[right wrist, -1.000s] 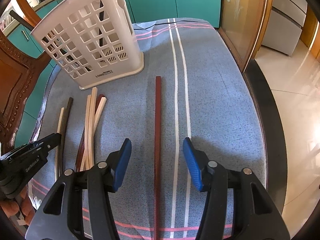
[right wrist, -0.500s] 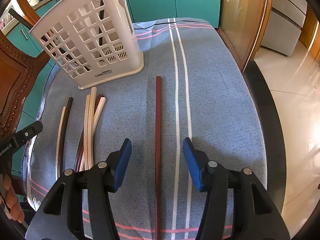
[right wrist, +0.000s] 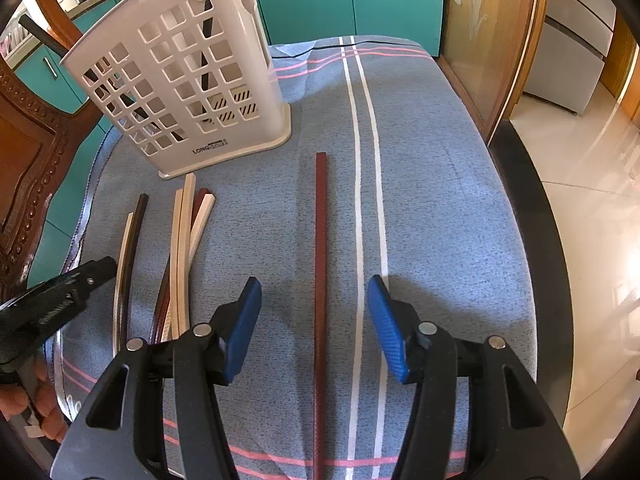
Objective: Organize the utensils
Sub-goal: 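Align the left gripper over the white chopstick while the right gripper stays over the dark-red one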
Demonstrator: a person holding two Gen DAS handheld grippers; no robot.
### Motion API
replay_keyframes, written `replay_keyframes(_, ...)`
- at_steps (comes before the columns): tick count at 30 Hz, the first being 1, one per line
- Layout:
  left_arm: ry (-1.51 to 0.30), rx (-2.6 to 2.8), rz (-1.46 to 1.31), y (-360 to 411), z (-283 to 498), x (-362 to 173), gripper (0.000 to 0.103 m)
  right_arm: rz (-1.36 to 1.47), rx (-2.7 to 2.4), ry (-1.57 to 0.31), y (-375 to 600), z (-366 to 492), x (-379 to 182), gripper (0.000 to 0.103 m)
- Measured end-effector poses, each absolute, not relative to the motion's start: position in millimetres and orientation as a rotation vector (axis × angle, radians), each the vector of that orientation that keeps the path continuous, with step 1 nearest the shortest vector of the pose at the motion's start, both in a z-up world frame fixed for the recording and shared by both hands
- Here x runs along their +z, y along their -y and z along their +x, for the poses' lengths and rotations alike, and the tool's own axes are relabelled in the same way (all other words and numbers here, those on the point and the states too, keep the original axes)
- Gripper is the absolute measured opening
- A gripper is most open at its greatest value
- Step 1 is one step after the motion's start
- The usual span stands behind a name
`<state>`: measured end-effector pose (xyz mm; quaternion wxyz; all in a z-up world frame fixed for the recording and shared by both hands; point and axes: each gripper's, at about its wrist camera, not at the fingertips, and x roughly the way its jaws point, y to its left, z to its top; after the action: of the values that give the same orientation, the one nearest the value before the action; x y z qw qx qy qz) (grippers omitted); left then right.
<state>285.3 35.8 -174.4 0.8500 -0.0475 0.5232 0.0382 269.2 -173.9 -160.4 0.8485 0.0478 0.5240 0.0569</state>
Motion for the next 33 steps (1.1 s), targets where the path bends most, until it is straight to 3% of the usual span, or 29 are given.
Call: replay_keyframes(33, -1.069, 0.107, 0.016, -19, 281, -169, 0.032, 0.061, 0.115, -1.092, 173, 272, -162, 0.061)
